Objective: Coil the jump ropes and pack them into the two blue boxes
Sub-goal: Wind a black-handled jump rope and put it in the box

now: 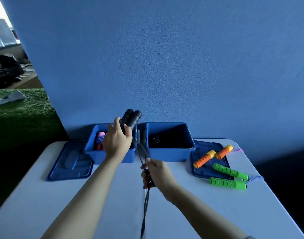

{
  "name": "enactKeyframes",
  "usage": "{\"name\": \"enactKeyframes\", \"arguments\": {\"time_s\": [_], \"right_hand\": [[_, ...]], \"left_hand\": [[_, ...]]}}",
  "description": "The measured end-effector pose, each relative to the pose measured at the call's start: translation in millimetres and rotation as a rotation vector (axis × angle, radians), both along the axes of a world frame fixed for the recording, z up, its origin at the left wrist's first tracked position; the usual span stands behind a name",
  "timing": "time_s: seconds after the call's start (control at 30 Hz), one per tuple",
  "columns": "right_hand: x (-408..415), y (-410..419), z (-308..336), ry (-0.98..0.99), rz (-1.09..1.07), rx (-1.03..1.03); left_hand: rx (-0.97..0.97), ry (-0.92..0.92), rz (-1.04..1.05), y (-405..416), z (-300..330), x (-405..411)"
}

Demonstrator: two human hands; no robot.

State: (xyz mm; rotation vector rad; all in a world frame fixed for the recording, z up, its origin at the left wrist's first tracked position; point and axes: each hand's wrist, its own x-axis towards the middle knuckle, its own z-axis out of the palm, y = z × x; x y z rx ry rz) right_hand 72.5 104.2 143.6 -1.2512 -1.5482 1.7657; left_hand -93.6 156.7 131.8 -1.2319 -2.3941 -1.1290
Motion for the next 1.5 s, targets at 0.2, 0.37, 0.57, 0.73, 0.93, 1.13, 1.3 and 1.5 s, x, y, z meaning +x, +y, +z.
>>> {"name": "enactKeyframes", "arguments": {"time_s": [0.2,0.37,0.57,0.73,0.93,1.13,1.3,1.5], "right_hand": [[4.9,-1.6,14.9,-0.398,0.146,0.445],[33.9,40.4,41.0,-0.362,0.255,0.495],[52.2,85.2,39.6,-0.411,0.382,0.628],[56.7,110.3,23.9,-0.443,0.486,0.694],[54.7,117.4,-1.2,-0.267,0.335,0.494],[38.5,91.6,-23.8,0.013,0.159,0.012],[18.1,52.5,-35.0,0.166,0.17,-0.138],[1.3,17.3,-46.1,0.055,0.121,-0.073]], "left_hand": [[-0.198,0.294,-0.216,-9.4,-32.3,-2.3],[-0.225,0.527,-0.533,-27.9,-57.1,-11.4],[-0.123,0.513,-0.95,-53.7,-59.6,-7.6],[-0.085,0.467,-1.129,-73.8,-44.2,21.4],[-0.041,0.122,-0.972,-75.6,-31.4,26.8],[0.108,0.035,-0.779,-63.4,-17.8,25.7],[0.167,0.109,-0.454,-37.8,-14.3,11.8],[0.038,-0.076,-0.16,-16.4,-13.7,5.1]]}}
